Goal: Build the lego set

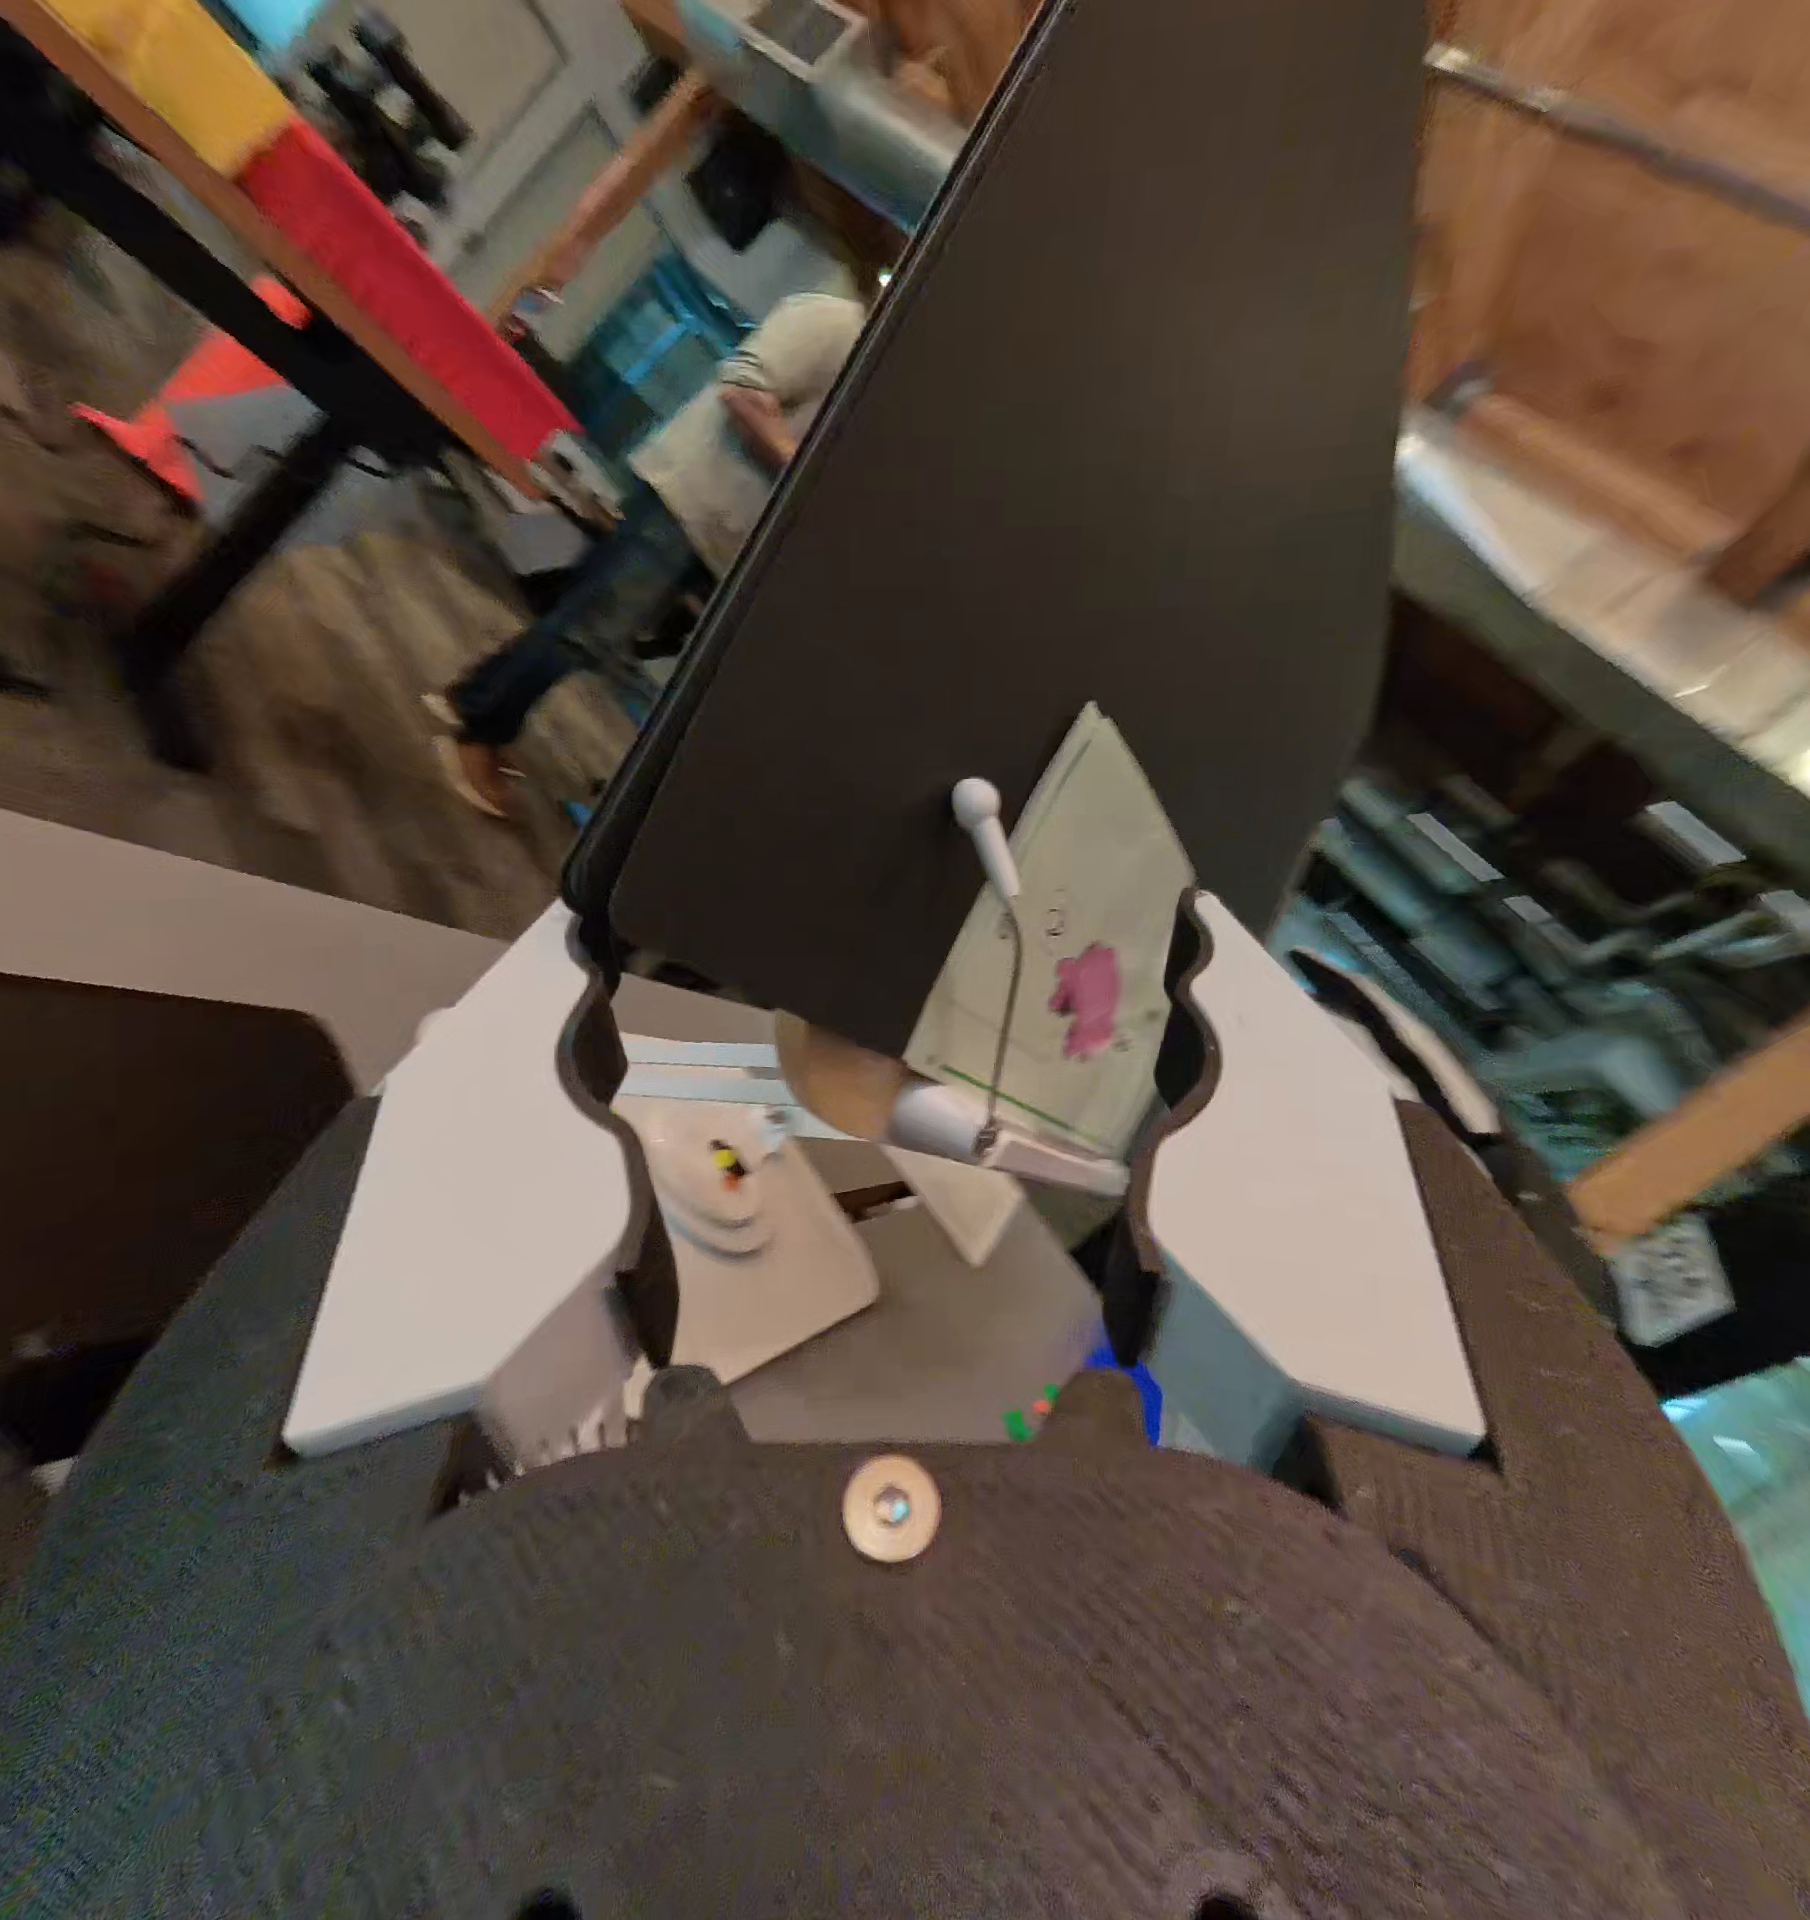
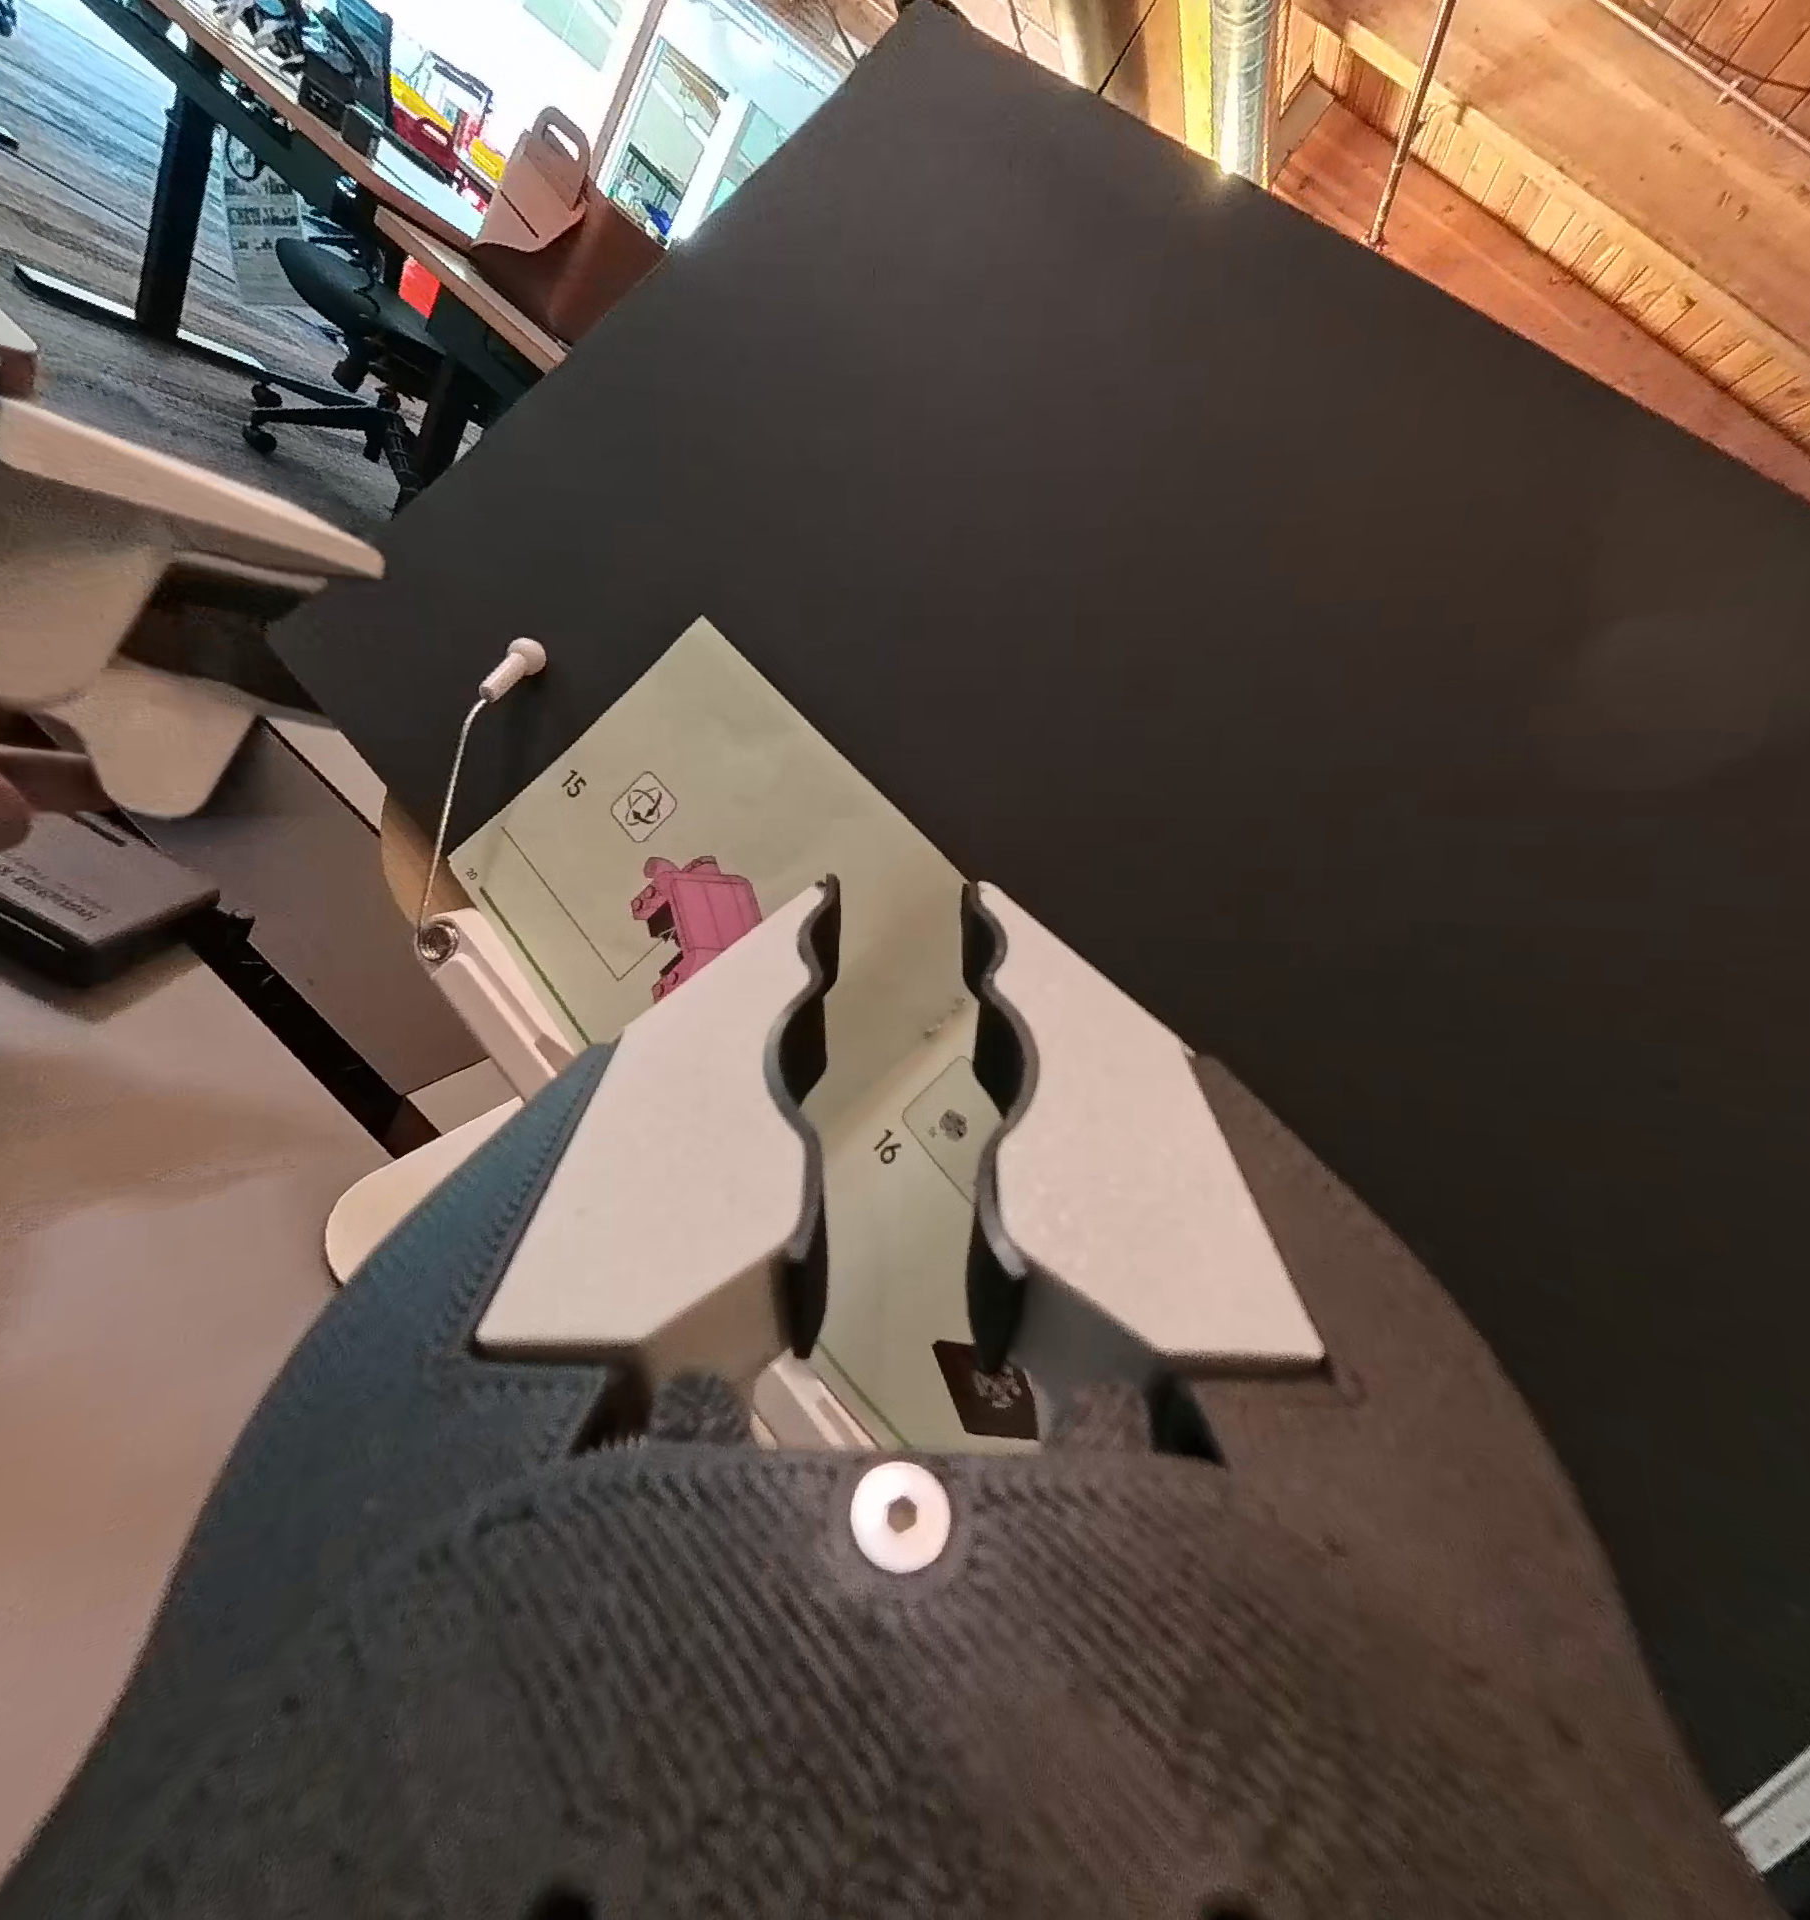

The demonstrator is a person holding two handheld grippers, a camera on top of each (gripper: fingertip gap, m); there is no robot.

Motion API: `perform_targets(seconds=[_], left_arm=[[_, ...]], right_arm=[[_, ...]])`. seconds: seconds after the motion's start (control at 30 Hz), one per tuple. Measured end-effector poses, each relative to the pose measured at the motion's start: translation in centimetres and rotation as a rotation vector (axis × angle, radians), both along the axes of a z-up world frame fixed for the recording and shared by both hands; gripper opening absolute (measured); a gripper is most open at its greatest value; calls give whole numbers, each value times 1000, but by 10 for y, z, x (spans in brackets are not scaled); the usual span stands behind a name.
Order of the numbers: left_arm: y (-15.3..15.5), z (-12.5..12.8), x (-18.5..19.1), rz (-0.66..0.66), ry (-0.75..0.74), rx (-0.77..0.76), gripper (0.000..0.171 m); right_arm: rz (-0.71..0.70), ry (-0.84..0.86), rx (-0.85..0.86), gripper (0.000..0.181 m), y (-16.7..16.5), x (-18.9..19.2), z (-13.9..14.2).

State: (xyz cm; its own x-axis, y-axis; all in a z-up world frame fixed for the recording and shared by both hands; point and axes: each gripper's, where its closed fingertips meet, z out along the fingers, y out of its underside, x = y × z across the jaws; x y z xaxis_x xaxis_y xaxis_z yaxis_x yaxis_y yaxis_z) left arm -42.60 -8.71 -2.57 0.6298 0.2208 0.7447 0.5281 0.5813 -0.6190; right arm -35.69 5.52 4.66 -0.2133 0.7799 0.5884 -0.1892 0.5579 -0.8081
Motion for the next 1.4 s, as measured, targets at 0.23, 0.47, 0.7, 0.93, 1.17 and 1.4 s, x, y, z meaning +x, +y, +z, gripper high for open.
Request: perform_targets(seconds=[0.23,0.47,0.7,0.93,1.17,1.4], left_arm=[[-18,19,22,-185,77,232,44],[-11,-10,18,-185,-24,-7,57],[-2,-30,8,-147,-62,-49,60],[32,-31,8,-151,-41,-34,88],[47,-24,35,-310,63,-100,68],[53,-34,90,-610,86,-263,70]], right_arm=[[13,-4,-13,22,0,2,1],[22,-8,-4,22,-4,2,0],[16,5,11,22,-4,4,3],[21,5,14,22,-5,6,4],[17,12,6,21,0,8,9],[36,7,13,23,0,9,8]])
